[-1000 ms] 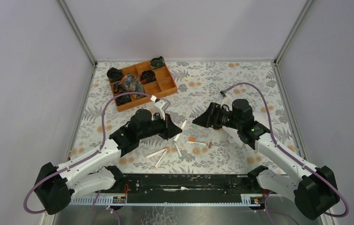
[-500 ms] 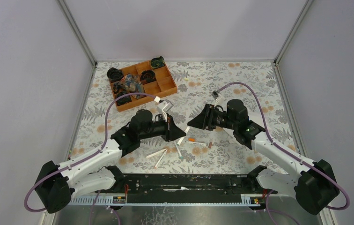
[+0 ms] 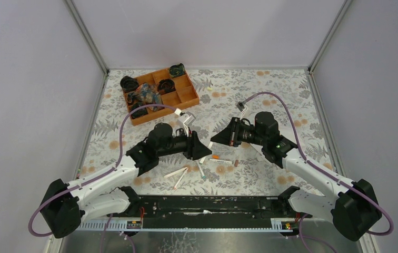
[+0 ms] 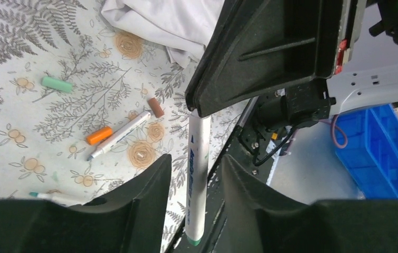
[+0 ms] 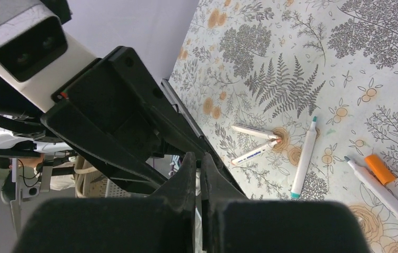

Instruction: Insert the pens into the pen caps

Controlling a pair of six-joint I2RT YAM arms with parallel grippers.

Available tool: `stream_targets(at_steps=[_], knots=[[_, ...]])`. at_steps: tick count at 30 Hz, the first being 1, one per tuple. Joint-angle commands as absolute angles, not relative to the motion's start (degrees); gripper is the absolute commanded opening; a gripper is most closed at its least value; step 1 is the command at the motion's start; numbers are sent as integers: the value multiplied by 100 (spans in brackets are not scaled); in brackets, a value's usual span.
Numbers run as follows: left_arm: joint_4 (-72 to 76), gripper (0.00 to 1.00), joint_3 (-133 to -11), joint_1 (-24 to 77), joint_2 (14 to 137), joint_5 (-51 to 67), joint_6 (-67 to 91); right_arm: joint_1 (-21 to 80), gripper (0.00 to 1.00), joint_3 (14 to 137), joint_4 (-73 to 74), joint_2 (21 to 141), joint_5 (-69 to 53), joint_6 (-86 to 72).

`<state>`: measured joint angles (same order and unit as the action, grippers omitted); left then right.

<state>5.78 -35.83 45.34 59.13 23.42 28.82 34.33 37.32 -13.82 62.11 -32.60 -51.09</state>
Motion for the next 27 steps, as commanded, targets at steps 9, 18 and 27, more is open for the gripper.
stream_targets(at_steps=[9,18,27], knots=[[1001,26,-3496,4721,6140,2440,2908,3489,0,3965,-1898,6135,-3434,-5257],[-68,0,-4102,4517,5959,1877,3351,3489,72,4368,190,5984,-2066,-3690],[-952,0,-5026,2350,6356,3053,2995,3491,68,5144,1631,7153,-683,-2177]])
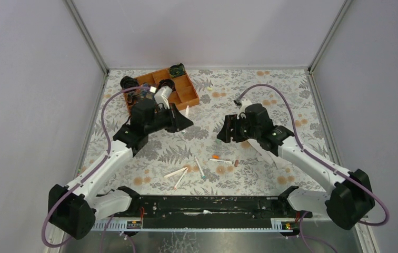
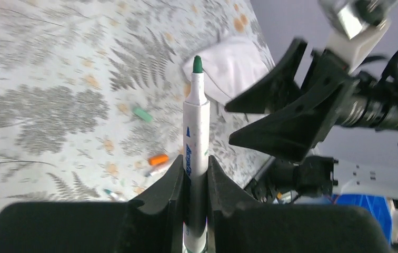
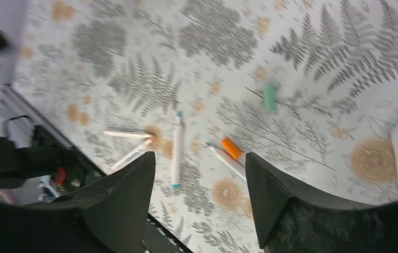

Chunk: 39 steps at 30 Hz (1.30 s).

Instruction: Insert the pens into the pen caps

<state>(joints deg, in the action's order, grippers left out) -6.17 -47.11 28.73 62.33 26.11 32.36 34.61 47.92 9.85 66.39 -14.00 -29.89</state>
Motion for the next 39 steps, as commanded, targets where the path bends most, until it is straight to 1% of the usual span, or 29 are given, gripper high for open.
stream_targets(at_steps=[1,5,11,20,25,32,39], knots=[[-973,0,-5083,2235,6355,2966,2877,3490,65,5265,1676,7372,-692,-2102],[-1107,0,-5159,2118,6241,2336,2312,3489,55,5667,1787,8214,-686,-1996],[-995,0,-4790,2117,5919,1668,1851,3522,51,5884,1798,8874,-659,-1930],[-850,0,-4623,2113,5832,1619,1793,3718,45,6332,1853,9495,-310,-1890],[-867,0,-4629,2114,5845,1639,1804,3885,41,6675,2003,10051,27,-1812],[-855,0,-4642,2100,5904,1715,1844,3992,41,6788,2057,10342,358,-1737],[-826,0,-4624,2076,5912,1759,1872,4034,38,6930,2022,10562,451,-1615]])
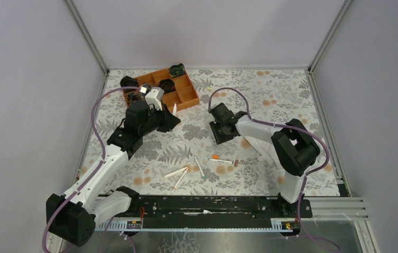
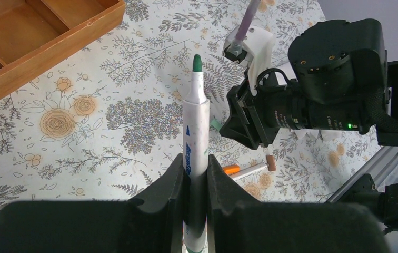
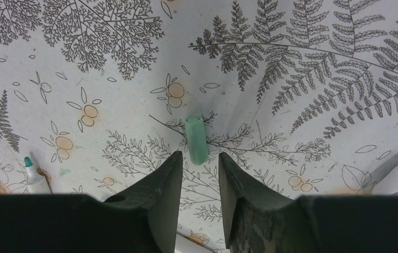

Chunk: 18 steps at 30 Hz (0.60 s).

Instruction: Insert the pens into the pen caps

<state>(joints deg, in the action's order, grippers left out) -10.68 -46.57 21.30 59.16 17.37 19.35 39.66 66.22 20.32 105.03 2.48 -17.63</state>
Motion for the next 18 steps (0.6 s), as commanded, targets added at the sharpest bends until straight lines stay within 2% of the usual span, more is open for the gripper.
stream_targets(at_steps=[1,13,18], knots=[[-826,0,-4623,2074,5907,1759,1872,4030,37,6954,2024,10599,446,-1598],[-758,0,-4590,2012,5934,1893,1953,4061,29,6980,2004,10833,504,-1518],[-608,0,-4385,2013,5825,2028,2331,4060,18,6963,1923,10853,519,-1547]])
